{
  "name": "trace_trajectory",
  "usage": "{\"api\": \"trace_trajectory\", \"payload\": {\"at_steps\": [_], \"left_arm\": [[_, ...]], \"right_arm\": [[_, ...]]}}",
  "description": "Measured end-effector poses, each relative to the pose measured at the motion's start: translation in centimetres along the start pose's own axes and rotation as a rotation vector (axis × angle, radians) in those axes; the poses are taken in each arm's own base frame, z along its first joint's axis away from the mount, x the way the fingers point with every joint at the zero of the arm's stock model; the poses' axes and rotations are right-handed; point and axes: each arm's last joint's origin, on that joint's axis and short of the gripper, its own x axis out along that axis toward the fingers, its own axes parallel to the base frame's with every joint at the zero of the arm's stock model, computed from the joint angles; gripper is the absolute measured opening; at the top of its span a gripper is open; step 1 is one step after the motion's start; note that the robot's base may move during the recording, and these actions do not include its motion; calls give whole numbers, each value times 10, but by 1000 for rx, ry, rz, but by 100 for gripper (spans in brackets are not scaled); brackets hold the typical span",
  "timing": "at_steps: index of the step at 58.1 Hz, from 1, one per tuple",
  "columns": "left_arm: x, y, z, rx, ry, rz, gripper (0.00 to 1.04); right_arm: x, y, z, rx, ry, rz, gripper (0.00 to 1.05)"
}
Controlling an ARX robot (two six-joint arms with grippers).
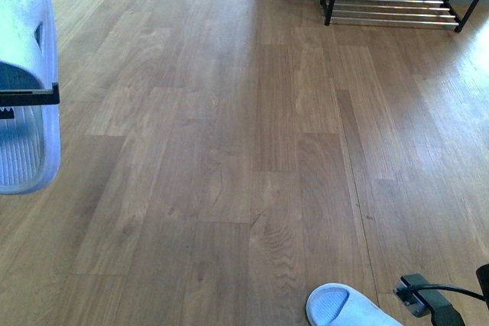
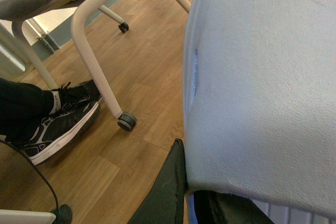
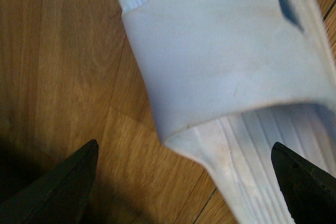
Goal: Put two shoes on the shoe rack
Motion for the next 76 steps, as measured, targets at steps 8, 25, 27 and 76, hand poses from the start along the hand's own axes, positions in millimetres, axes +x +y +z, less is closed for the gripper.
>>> {"api": "trace_trajectory", "payload": {"at_steps": [8, 25, 27, 76], "left_arm": [[0, 0, 0, 0, 0, 0, 2], [0, 0, 0, 0, 0, 0, 2], [0, 0, 0, 0, 0, 0, 2], [0, 0, 0, 0, 0, 0, 2]], "right_arm": [[-17, -27, 5, -206, -35, -135, 95], [1, -26, 2, -333, -55, -148, 95], [2, -26, 1, -333, -52, -145, 95], [31, -25, 13, -367, -199, -170, 22]]}}
